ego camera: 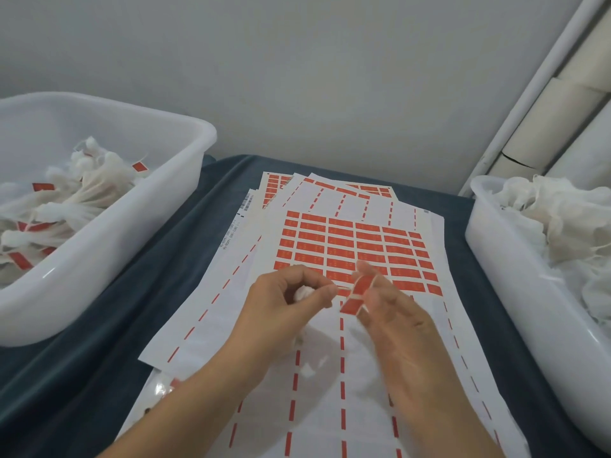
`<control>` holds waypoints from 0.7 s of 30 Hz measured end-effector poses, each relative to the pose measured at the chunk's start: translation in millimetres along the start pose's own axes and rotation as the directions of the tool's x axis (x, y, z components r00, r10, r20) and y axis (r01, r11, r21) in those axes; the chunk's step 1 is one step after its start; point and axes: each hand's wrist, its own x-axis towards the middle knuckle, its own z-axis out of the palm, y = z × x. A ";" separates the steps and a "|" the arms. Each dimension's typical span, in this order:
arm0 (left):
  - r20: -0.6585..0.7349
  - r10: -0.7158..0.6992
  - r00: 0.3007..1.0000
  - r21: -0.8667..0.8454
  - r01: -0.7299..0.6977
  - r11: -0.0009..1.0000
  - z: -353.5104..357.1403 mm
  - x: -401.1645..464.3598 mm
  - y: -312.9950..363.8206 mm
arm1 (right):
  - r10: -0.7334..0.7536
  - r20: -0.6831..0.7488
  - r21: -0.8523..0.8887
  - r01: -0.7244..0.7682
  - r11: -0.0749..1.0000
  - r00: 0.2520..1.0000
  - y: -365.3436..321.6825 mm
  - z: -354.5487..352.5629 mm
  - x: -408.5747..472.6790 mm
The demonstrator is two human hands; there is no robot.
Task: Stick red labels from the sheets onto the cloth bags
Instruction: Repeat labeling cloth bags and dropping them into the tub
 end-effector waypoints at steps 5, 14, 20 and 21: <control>0.043 0.001 0.999 -0.048 0.001 0.999 1.2 -3.1 3.4 | 0.028 0.041 0.162 -0.034 0.986 0.999 13.3 2.6 3.0; 0.080 -0.039 0.996 -0.102 0.047 0.994 0.2 -6.0 7.4 | -0.047 -0.067 0.101 0.054 0.993 0.997 18.6 -1.4 5.7; 0.192 -0.042 0.981 -0.103 0.063 0.993 -5.1 -3.3 7.3 | -0.087 -0.135 0.007 0.089 0.996 0.987 18.2 -4.1 6.6; 0.209 -0.047 0.977 -0.093 0.068 0.993 -6.5 -2.1 7.5 | -0.110 -0.142 -0.024 0.107 0.994 0.984 17.8 -4.9 6.4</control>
